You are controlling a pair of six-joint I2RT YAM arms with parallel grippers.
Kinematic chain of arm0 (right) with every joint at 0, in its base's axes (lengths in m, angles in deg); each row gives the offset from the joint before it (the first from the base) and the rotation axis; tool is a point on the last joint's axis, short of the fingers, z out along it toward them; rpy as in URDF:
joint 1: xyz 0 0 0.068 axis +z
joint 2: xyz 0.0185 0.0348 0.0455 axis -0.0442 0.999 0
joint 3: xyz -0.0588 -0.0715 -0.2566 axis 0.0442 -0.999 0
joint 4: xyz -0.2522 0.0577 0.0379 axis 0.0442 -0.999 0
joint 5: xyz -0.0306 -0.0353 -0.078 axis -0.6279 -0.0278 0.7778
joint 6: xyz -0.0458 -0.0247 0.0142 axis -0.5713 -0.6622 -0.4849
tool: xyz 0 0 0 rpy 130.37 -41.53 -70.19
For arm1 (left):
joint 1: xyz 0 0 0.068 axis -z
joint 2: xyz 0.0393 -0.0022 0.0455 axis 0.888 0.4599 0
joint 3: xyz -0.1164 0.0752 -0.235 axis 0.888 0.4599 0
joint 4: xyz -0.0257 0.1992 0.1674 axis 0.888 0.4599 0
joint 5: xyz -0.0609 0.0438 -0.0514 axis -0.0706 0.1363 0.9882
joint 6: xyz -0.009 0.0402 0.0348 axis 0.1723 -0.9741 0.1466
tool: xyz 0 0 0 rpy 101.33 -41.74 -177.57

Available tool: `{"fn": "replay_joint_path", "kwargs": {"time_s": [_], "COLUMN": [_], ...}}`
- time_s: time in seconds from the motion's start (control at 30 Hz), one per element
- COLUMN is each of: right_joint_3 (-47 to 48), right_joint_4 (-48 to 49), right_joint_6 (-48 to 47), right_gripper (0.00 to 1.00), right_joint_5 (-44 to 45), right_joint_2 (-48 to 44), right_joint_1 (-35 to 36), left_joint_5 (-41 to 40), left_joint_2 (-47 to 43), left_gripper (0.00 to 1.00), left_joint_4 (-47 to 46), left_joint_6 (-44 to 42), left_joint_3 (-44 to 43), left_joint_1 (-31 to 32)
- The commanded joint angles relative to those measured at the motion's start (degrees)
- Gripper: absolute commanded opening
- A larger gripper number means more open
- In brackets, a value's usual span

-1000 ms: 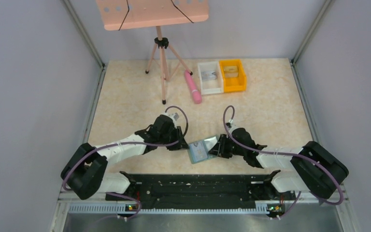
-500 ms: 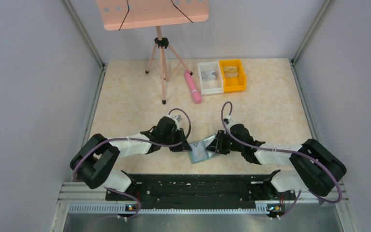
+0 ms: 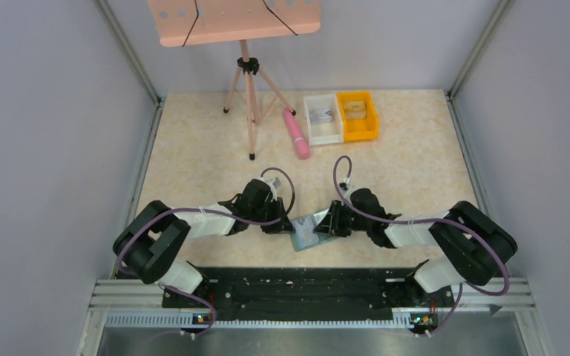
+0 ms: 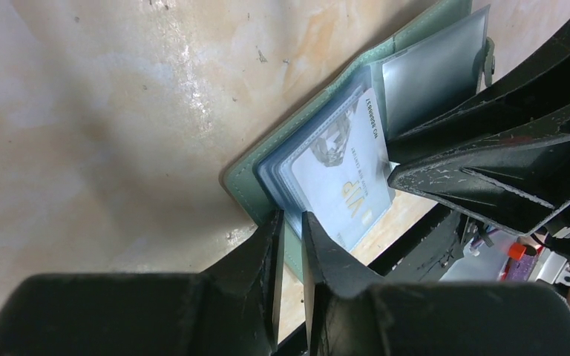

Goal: Take the credit cards out of the card holder
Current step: Remove the credit card from the card holder.

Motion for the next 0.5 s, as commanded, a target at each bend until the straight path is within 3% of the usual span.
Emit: {"fn": "replay_joint_path", "kwargs": {"time_s": [0.0, 0.3, 0.47], "right_joint_3": [1.19, 1.02, 0.87], "right_joint_4": [5.22, 8.33, 9.21], "right_joint_6": [-0.63, 0.02, -0.06], "right_gripper": [0.25, 0.16, 0.03], "right_joint_5": [-2.24, -4.28, -4.96], "right_joint_2": [0.60, 2.08, 1.94], "right_joint_1": [-0.27, -0.40, -0.39], "left_joint_5": [-0.22, -1.50, -3.32], "left_joint_2": [2.13, 3.09, 3.64], "left_gripper": [0.20, 0.18, 0.18], "left_joint_4": [-0.91, 0.42, 2.46], "left_joint_6": [-1.79, -2.31, -2.94], "left_joint_3": [0.04, -0.54, -1.49], "left_joint_1": [0.57, 0.97, 1.74]}}
